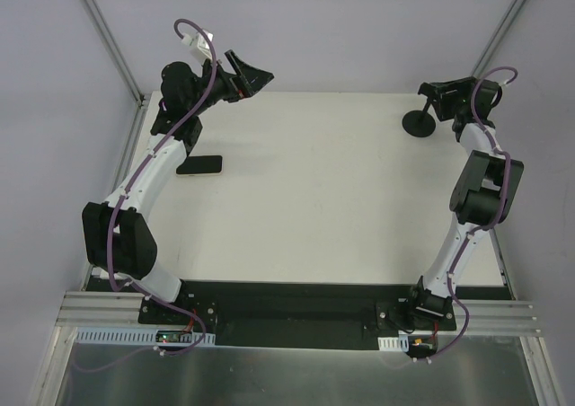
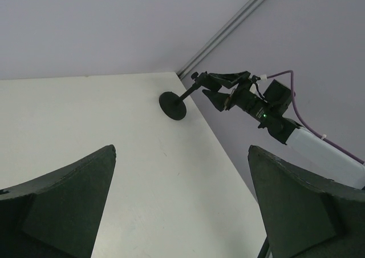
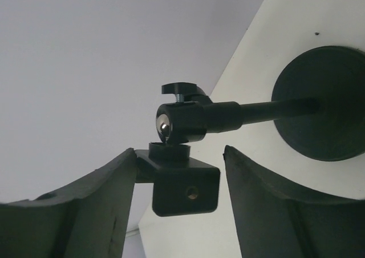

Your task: Place the phone on the phone stand

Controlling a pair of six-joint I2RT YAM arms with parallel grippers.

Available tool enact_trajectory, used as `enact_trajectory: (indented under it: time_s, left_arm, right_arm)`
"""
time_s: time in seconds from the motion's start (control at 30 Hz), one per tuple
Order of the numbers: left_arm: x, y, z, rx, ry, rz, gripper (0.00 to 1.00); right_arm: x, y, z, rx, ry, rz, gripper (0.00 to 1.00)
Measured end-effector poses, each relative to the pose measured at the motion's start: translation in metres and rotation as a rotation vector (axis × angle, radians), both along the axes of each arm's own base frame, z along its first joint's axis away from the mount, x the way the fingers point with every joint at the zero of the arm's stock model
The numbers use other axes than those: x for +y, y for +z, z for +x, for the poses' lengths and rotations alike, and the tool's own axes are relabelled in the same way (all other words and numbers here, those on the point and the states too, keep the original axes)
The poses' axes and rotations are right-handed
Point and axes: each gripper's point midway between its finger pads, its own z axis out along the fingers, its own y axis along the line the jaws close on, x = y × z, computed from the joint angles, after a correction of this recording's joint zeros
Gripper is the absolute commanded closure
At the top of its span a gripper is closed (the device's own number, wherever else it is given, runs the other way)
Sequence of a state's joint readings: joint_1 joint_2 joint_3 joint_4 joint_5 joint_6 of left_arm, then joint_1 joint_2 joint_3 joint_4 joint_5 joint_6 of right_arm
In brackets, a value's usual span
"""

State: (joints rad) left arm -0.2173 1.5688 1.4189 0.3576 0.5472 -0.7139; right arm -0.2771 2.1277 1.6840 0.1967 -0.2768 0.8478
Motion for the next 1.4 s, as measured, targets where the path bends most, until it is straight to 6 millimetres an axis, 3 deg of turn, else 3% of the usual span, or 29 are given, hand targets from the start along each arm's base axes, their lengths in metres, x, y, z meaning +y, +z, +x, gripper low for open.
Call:
enact_trajectory:
  time_s: [0.37, 0.5, 0.6, 0.73, 0.9, 1.03, 1.1, 1.2, 1.3, 1.4]
  left_arm:
    - [0.001, -0.002, 0.000, -0.002, 0.003, 0.010, 0.02]
    - [0.003, -0.004, 0.002, -0.005, 0.017, 0.029, 0.02]
    - [0.005, -0.006, 0.005, -0.002, 0.035, 0.045, 0.02]
    - [0.006, -0.006, 0.005, 0.001, 0.037, 0.054, 0.02]
    - [0.005, -0.002, 0.004, -0.008, 0.034, 0.053, 0.02]
    - [0.005, -0.001, 0.004, -0.009, 0.033, 0.053, 0.02]
    - [0.005, 0.000, 0.004, -0.012, 0.034, 0.052, 0.02]
    - [0.006, 0.004, 0.001, -0.022, 0.035, 0.052, 0.02]
    - [0.006, 0.008, -0.001, -0.033, 0.034, 0.050, 0.02]
    - [0.006, 0.010, -0.001, -0.040, 0.035, 0.048, 0.02]
  right_arm:
    - [0.006, 0.010, 0.005, -0.045, 0.016, 0.062, 0.97]
    - [0.016, 0.008, 0.005, -0.056, 0.034, 0.079, 0.99]
    - [0.036, 0.009, 0.001, -0.088, 0.051, 0.122, 0.99]
    - [0.086, 0.011, -0.012, -0.117, 0.114, 0.193, 0.99]
    - [0.186, 0.011, -0.038, -0.119, 0.262, 0.290, 0.99]
    - [0.268, 0.016, -0.073, -0.082, 0.411, 0.333, 0.99]
    - [0.295, 0.020, -0.093, -0.067, 0.471, 0.338, 0.99]
    - [0.319, 0.037, -0.121, -0.071, 0.557, 0.337, 0.99]
    - [0.322, 0.050, -0.130, -0.092, 0.612, 0.348, 0.99]
    - [0.321, 0.048, -0.131, -0.089, 0.665, 0.363, 0.99]
